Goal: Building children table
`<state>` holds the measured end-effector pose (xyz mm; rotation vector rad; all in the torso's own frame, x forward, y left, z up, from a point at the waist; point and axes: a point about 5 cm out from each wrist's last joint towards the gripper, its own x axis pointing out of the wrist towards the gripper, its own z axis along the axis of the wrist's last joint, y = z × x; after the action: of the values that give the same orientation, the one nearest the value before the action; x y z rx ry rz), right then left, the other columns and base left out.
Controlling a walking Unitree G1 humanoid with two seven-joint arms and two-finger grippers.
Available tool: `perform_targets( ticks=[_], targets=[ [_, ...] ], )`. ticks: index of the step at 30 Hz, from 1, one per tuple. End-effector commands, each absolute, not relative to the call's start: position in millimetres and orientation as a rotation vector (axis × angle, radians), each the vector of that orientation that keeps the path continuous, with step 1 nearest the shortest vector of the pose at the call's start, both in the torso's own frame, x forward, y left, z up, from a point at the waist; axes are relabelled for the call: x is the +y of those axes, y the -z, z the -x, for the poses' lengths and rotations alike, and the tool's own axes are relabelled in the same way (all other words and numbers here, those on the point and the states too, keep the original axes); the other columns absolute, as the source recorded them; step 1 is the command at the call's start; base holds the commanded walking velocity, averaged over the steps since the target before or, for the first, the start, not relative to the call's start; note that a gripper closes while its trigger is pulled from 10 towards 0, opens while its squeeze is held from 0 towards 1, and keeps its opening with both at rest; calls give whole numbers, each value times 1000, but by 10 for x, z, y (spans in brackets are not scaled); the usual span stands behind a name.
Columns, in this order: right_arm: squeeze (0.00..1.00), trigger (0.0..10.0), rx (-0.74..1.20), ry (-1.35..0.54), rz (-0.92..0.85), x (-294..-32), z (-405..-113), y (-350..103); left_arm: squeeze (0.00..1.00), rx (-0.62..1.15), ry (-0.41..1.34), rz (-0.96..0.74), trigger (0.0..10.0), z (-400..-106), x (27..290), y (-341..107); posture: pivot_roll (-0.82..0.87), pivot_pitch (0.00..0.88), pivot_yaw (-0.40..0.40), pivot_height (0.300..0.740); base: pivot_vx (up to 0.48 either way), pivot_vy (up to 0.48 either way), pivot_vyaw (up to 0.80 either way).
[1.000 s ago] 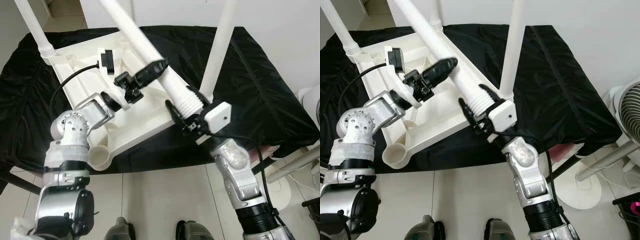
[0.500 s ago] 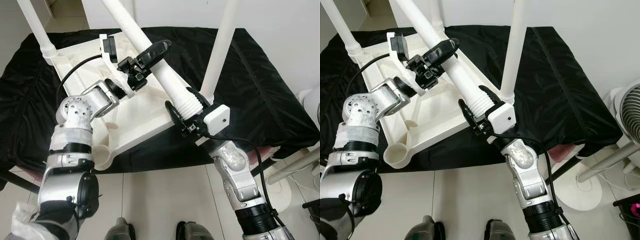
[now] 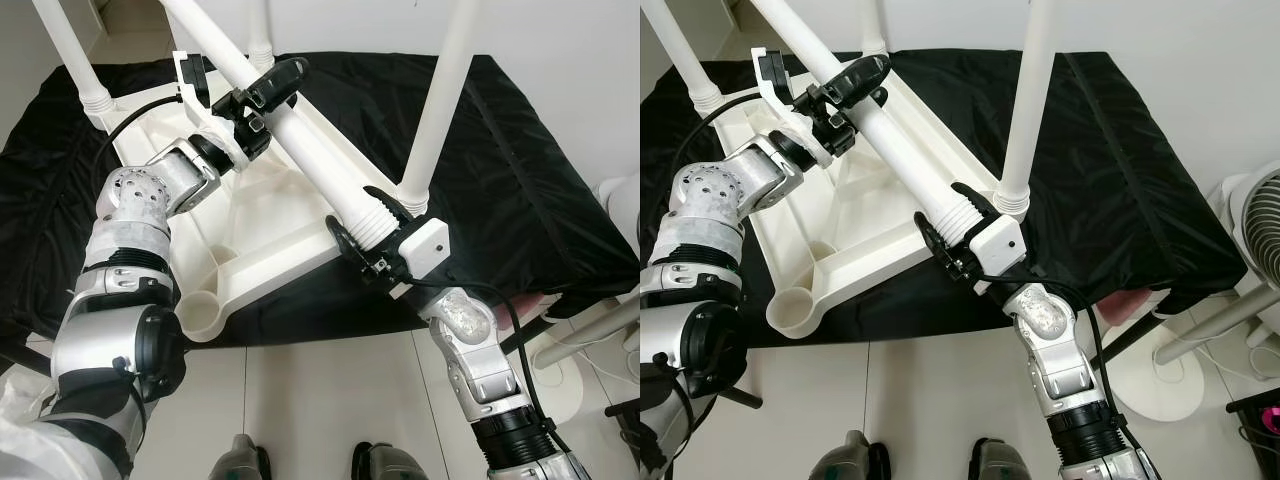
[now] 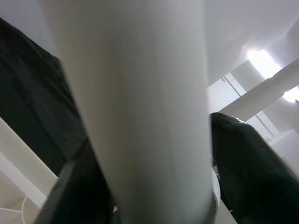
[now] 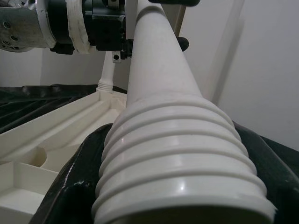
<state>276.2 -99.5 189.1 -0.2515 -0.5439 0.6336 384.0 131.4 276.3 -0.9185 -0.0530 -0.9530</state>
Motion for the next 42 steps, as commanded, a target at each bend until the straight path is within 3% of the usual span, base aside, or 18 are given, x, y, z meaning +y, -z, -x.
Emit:
perform_targets(
  ticks=[1, 6, 7, 8, 9, 14, 15, 20, 21, 25, 31, 42],
  targets=[
    [0, 10000, -527, -639, 254, -989, -2785, -1859, 0, -85, 1013, 900, 0, -3820, 1275, -2847, -57, 71, 63, 740, 0, 0, 0],
    [0, 10000, -519, -633, 241, -993, -2809, -1851, 0, -77, 1015, 915, 0, -3840, 1250, -2829, -57, 59, 63, 740, 0, 0, 0],
    [573, 10000, -515, -627, 232, -999, -2819, -1849, 0, -75, 1010, 922, 0, -3845, 1246, -2823, -57, 59, 63, 740, 0, 0, 0],
    [573, 10000, -515, -627, 232, -999, -2819, -1849, 0, -75, 1010, 922, 0, -3845, 1246, -2823, -57, 59, 63, 740, 0, 0, 0],
    [1000, 10000, -507, -627, 208, -1004, -2830, -1846, 0, -74, 1006, 928, 0, -3848, 1244, -2820, -56, 58, 63, 740, 0, 0, 0],
    [1000, 10000, -506, -624, 191, -1012, -2841, -1848, 0, -69, 993, 922, 0, -3858, 1241, -2812, -56, 54, 63, 740, 0, 0, 0],
    [1000, 10000, -505, -604, 180, -1026, -2856, -1848, 0, -70, 996, 925, 10000, -3858, 1246, -2821, -53, 51, 61, 740, 0, 0, 0],
    [1000, 10000, -480, -538, 152, -1078, -2903, -1832, 0, -102, 960, 882, 10000, -3873, 1318, -2874, -50, 44, 57, 740, 0, 0, 0],
    [0, 10000, -457, -489, 160, -1117, -2941, -1823, 0, -133, 928, 843, 10000, -3885, 1371, -2903, -49, 45, 57, 740, 0, 0, 0],
    [0, 10000, -394, -396, 216, -1237, -3016, -1786, 0, -180, 830, 769, 10000, -3912, 1546, -2916, -57, 40, 64, 740, 0, 0, 0],
    [0, 10000, -345, -382, 202, -1307, -3028, -1759, 0, -202, 780, 711, 10000, -3903, 1600, -2916, -60, 36, 59, 740, 0, 0, 0],
    [0, 10000, -341, -388, 239, -1261, -3085, -1805, 0, -239, 680, 390, 10000, -3853, 1316, -2846, -61, 6, 72, 740, 0, 0, 0]
  ],
)
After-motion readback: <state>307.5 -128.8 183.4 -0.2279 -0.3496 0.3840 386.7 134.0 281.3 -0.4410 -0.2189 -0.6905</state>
